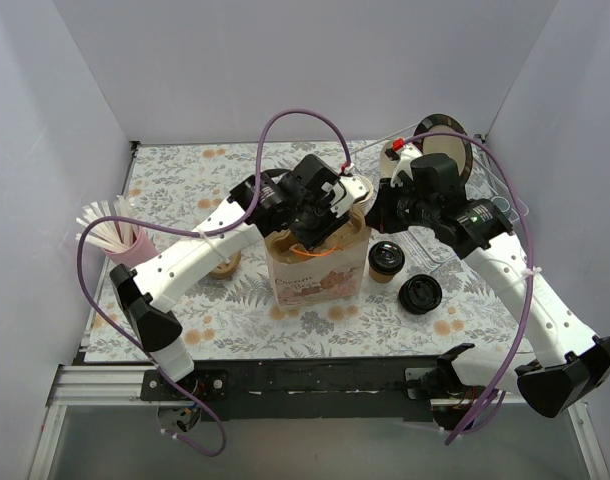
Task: Pack the takeout coffee
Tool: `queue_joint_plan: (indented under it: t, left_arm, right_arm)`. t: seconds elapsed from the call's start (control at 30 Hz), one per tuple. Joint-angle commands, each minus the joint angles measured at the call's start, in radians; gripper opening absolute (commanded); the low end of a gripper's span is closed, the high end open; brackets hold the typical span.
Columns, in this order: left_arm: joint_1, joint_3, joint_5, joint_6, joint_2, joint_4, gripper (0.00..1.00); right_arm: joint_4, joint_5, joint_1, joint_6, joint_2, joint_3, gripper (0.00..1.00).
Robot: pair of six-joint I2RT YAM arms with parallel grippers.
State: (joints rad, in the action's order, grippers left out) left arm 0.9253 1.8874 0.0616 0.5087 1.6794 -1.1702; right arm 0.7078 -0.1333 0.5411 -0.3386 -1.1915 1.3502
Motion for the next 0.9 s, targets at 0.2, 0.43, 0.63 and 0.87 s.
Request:
queue_joint_plan:
  t: [0.2,0.43,0.63,0.87]
  left_arm:
    - [0.003,-0.040,0.003,-0.002,-0.010,-0.029,0.00]
    - [0.004,-0.065,-0.025,0.014,0.008,-0.040,0.00]
    - [0.006,-0.057,-0.014,0.008,0.043,-0.026,0.01]
    - [0.015,-0.008,0.015,0.024,0.095,-0.020,0.19]
  right_arm:
    - [-0.022,0.017,0.000,-0.011,0.018,0.046,0.01]
    - [-0.027,0.015,0.000,-0.011,0.020,0.043,0.03]
    - [-0.041,0.003,0.000,-0.010,0.023,0.038,0.03]
    - [-0.067,-0.014,0.002,-0.017,0.041,0.006,0.03]
